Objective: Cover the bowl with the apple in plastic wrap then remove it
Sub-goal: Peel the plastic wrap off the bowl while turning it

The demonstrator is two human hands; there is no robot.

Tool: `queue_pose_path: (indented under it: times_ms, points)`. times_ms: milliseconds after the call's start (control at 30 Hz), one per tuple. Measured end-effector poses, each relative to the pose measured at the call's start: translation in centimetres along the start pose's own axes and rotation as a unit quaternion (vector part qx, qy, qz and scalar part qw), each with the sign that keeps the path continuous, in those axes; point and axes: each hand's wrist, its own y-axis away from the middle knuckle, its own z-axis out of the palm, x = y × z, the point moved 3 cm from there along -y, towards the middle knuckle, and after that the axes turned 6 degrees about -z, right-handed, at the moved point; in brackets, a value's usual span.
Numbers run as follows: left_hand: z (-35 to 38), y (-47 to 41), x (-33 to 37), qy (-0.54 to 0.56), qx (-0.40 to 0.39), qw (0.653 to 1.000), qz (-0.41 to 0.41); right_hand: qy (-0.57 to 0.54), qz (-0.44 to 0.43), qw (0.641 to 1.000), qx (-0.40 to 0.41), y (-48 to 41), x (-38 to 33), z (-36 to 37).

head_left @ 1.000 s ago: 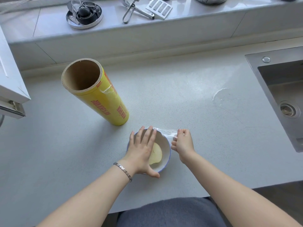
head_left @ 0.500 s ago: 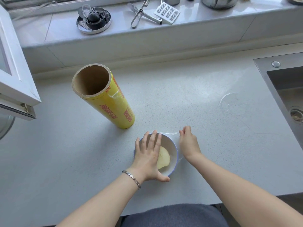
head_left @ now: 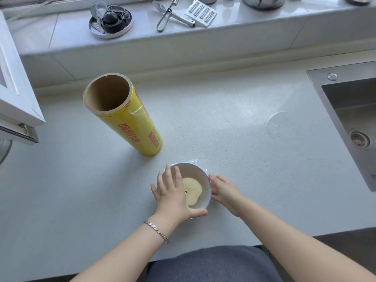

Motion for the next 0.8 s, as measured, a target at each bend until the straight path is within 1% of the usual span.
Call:
queue_pose_path:
  times_ms: [67, 167, 233, 333, 400, 467, 500, 567, 667, 733, 800]
  points:
    - [-0.3, 0.0, -0.5, -0.033, 0.001, 0.999, 0.020, 0.002, -0.011, 1.000, -0.001, -0.3, -0.4, -0.1]
    - [-1.0, -0.5, -0.7, -0.080, 0.011, 0.992, 0.097, 0.026, -0.008, 1.000, -0.015, -0.9, -0.7, -0.2]
    - [-1.1, -1.0, -0.6, -0.097, 0.004, 0.985, 0.141, 0.029, 0.005, 0.999, -0.025, -1.2, -1.0, 0.0]
    - [-0.9, -1.2, -0.7, -0.108, -0.004, 0.982, 0.153, 0.043, 0.033, 0.998, -0.029, -1.6, -1.5, 0.2]
    - [-0.8, -1.3, -0.7, -0.115, -0.002, 0.981, 0.154, 0.058, 0.029, 0.998, -0.028, -1.7, -2.0, 0.4]
    - [-0.8, -1.2, -0.6, -0.120, 0.000, 0.981, 0.156, 0.098, 0.012, 0.995, -0.027, -1.8, -2.5, 0.6]
    - [-0.8, -1.2, -0.6, -0.120, 0.001, 0.980, 0.156, 0.130, -0.002, 0.991, -0.017, -1.9, -2.8, 0.7]
    - [-0.7, -1.2, -0.5, -0.118, 0.007, 0.980, 0.158, 0.177, -0.035, 0.983, 0.030, -1.9, -3.4, 0.7]
    - [-0.6, -1.3, -0.5, -0.119, 0.016, 0.980, 0.159, 0.166, -0.068, 0.979, 0.099, -1.9, -3.7, 0.5]
    - [-0.5, -1.3, -0.3, -0.120, 0.020, 0.979, 0.161, 0.172, -0.086, 0.974, 0.117, -1.8, -3.7, 0.6]
    - [-0.4, -1.2, -0.2, -0.122, 0.024, 0.978, 0.165, 0.229, -0.102, 0.959, 0.129, -2.0, -3.5, 0.8]
